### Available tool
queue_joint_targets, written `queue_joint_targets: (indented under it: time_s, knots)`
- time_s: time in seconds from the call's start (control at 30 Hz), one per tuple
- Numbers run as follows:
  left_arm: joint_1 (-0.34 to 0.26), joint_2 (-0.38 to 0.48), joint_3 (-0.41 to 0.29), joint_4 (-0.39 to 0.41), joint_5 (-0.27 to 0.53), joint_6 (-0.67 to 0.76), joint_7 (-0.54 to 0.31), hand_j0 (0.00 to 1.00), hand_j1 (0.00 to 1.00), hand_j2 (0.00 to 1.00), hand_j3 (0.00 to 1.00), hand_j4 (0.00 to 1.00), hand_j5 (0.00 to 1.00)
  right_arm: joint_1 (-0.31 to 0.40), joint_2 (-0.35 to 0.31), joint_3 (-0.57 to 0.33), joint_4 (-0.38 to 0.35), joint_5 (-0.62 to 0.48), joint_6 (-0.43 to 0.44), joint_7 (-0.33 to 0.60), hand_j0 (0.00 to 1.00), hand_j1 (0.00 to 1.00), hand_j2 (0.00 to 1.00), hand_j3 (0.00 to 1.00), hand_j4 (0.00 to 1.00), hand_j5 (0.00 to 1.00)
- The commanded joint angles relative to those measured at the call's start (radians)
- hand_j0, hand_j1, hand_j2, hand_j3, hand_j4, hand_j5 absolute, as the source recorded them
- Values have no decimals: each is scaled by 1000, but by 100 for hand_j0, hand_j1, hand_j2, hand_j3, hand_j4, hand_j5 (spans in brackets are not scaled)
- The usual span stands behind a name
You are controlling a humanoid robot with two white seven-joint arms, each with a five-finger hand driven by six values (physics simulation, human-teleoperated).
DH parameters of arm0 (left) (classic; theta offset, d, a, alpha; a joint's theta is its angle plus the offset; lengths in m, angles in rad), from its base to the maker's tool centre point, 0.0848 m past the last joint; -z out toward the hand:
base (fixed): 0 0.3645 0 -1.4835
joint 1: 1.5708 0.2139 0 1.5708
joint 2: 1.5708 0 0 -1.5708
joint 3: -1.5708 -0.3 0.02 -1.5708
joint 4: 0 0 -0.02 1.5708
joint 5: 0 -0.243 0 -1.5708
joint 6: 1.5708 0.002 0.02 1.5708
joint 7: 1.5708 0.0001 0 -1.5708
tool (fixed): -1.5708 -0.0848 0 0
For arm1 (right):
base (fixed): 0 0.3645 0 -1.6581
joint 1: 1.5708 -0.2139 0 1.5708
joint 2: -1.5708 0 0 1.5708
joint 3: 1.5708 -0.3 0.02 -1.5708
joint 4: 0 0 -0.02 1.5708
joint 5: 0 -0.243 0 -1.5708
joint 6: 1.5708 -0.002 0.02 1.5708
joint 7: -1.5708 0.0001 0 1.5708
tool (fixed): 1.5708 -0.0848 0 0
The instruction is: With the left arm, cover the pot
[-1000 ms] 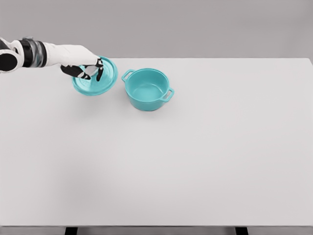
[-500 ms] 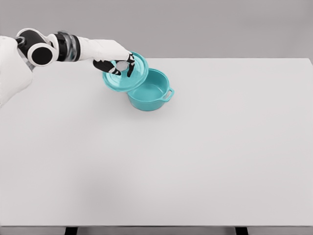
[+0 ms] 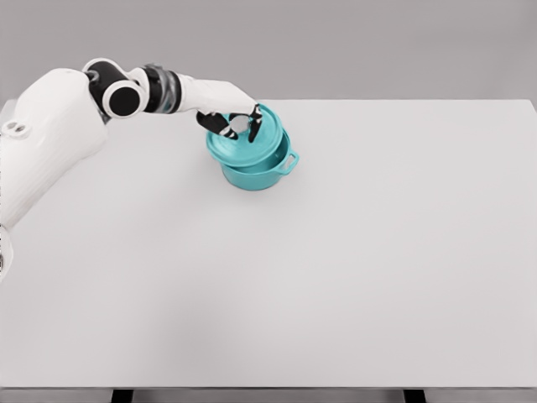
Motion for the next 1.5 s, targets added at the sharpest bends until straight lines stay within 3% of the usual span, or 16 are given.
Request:
queue_joint_targets:
  time_s: [0.0,0.53,1.2,1.47]
  knots:
    - [0,-17,1,26,-10,2,1,42,42,42,42,42,42,0,0,0,0,0,0,0,100,100,100,100,100,100]
    - [-2,-46,-7,36,-10,2,1,44,44,44,44,44,44,0,0,0,0,0,0,0,100,100,100,100,100,100]
    - [0,-54,-14,56,-8,1,1,57,57,57,57,57,57,0,0,0,0,0,0,0,100,100,100,100,100,100]
    - [0,-56,-13,56,-8,1,1,72,72,72,72,72,72,0,0,0,0,0,0,0,100,100,100,100,100,100]
